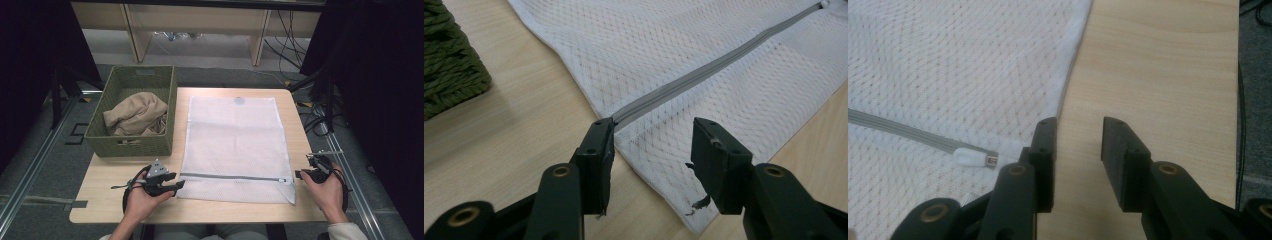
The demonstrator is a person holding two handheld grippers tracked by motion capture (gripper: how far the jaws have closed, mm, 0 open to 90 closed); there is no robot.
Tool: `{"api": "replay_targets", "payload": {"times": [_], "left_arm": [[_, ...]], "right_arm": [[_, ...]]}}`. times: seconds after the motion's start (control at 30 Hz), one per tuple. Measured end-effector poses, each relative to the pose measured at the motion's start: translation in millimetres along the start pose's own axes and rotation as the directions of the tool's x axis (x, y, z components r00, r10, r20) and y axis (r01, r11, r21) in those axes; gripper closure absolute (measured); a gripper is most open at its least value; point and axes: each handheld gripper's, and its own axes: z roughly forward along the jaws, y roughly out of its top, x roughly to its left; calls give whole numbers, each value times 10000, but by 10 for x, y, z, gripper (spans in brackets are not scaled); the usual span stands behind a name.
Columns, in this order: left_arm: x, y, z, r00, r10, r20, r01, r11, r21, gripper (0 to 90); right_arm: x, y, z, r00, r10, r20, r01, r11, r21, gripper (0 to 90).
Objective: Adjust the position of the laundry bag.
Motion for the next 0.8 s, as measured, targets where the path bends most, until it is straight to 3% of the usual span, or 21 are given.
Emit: {"api": "replay_targets", "payload": {"times": [0.07,0.1,0.17,0.2,0.33,0.47,0.5,0.57,0.63,0.7,0.73,0.8], "left_arm": [[15,6,-7,9998,170,-73,-169,9998,113,503],[11,3,-2,10000,14,-71,-13,10000,66,500],[17,-5,-1,10000,-20,-82,20,10000,45,494],[4,-12,9,9997,-234,-35,234,9997,-124,492],[5,-17,-2,9997,-252,-64,252,9997,-42,489],[-5,13,0,10000,7,-59,-6,9997,250,489],[-4,20,1,9999,129,-64,-127,9993,362,491],[-25,44,14,9999,151,-9,-150,9992,358,498],[-36,75,26,9997,254,49,-256,9979,595,498],[-49,97,52,9992,401,16,-401,9967,708,494],[-47,112,67,9988,477,96,-483,9951,857,487],[-37,139,101,9984,560,44,-561,9920,1129,469]], "right_arm": [[-28,6,4,9996,-232,-151,232,9997,30,686],[-19,3,9,9999,-111,-8,111,9999,-29,686],[-31,10,8,9998,-149,-133,149,9999,47,686],[-35,12,11,9997,-202,-143,203,9998,13,686],[-11,23,22,9998,-194,-97,195,9998,107,686],[-5,41,15,9996,-266,-8,266,9995,158,722],[-18,57,4,9996,-213,-166,217,9994,276,734],[-38,66,18,9984,-522,-192,525,9985,146,764],[3,94,8,9993,-118,-351,139,9981,606,763],[61,137,-8,9985,430,-349,-379,9901,1354,758],[56,152,5,9990,150,-423,-95,9918,1273,749],[87,189,31,9991,208,-364,-144,9857,1681,735]]}}
